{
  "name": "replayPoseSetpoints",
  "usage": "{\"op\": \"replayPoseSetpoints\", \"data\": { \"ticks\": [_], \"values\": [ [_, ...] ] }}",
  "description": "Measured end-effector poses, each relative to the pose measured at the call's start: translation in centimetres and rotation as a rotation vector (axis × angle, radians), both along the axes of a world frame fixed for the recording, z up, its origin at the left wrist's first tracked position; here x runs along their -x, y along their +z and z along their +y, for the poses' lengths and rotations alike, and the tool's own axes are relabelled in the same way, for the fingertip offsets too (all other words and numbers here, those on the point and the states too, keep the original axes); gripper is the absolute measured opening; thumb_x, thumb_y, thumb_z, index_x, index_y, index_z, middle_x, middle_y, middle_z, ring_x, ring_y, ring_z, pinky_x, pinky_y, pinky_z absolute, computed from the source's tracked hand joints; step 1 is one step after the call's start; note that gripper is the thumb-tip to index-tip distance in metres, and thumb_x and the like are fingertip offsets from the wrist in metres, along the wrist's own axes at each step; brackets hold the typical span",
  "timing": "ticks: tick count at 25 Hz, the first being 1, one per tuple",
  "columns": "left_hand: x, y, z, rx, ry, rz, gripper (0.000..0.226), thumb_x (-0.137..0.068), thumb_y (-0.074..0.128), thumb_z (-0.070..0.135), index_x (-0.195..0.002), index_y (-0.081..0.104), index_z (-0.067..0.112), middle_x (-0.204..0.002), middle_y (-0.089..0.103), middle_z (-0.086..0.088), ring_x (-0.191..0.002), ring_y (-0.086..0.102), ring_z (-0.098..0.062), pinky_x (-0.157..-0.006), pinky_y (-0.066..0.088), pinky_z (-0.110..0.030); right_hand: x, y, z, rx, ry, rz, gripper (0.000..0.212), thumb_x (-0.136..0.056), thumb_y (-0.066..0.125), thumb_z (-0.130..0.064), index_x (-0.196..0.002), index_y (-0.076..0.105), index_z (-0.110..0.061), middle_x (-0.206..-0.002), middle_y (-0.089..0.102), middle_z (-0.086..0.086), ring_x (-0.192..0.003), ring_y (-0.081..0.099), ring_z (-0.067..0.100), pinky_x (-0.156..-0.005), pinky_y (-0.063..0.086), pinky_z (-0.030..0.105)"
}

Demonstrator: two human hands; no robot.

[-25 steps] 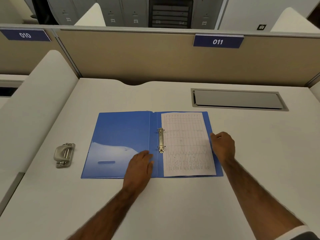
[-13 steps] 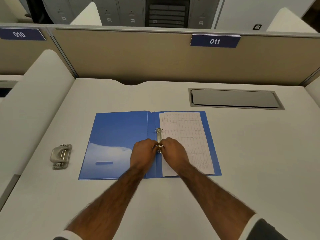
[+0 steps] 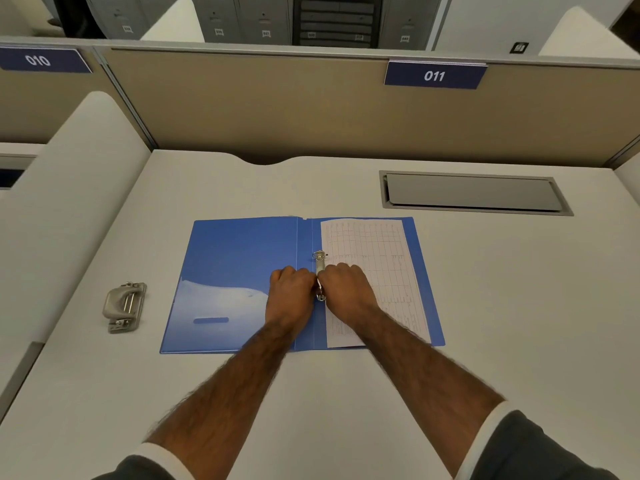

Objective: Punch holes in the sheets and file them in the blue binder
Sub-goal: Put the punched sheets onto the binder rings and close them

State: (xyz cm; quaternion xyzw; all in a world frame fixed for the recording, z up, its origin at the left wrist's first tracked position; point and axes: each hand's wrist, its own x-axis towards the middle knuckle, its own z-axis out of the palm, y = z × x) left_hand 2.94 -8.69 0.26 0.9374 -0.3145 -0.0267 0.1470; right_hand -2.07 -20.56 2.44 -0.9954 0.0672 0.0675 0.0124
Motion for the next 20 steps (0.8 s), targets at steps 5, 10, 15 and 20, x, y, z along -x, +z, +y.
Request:
{"op": "replayPoseSetpoints", "data": {
  "ticks": [5, 10, 15, 20],
  "values": [
    [0.0, -0.1, 0.2, 0.021, 0.021, 0.002, 0.014, -0.095, 0.062, 0.019, -0.083, 0.069, 0.022, -0.085, 0.066, 0.003, -0.091, 0.054, -0.017, -0.093, 0.037, -0.035, 0.5, -0.2, -0.4, -0.028, 0.002, -0.012, 0.020, -0.094, 0.061, -0.013, -0.113, 0.062, -0.013, -0.107, 0.067, 0.008, -0.097, 0.062, 0.026, -0.081, 0.042, 0.037],
    [0.0, -1.1, 0.9, 0.176, 0.094, 0.096, 0.010, -0.094, 0.064, 0.025, -0.088, 0.072, 0.024, -0.093, 0.069, 0.005, -0.101, 0.053, -0.016, -0.090, 0.026, -0.028, 1.4, -1.1, -0.6, -0.139, -0.085, -0.074, 0.012, -0.094, 0.057, -0.009, -0.104, 0.063, -0.014, -0.099, 0.067, 0.006, -0.091, 0.060, 0.023, -0.081, 0.039, 0.036],
    [-0.1, -1.5, 1.0, 0.223, 0.102, 0.142, 0.007, -0.092, 0.068, 0.027, -0.089, 0.072, 0.021, -0.099, 0.071, 0.004, -0.105, 0.054, -0.018, -0.091, 0.025, -0.027, 2.1, -2.6, -0.8, -0.244, -0.155, -0.159, 0.008, -0.091, 0.063, -0.004, -0.092, 0.067, -0.012, -0.087, 0.068, 0.007, -0.081, 0.062, 0.024, -0.076, 0.043, 0.037],
    [1.4, -1.4, 1.2, 0.130, 0.046, 0.051, 0.030, -0.091, 0.069, 0.032, -0.119, 0.066, 0.021, -0.140, 0.056, -0.006, -0.131, 0.047, -0.028, -0.109, 0.035, -0.042, 3.0, -2.8, -1.5, -0.409, -0.251, -0.226, 0.025, -0.096, 0.062, -0.028, -0.116, 0.067, -0.014, -0.111, 0.067, 0.007, -0.100, 0.061, 0.024, -0.088, 0.049, 0.039]
  ]
}}
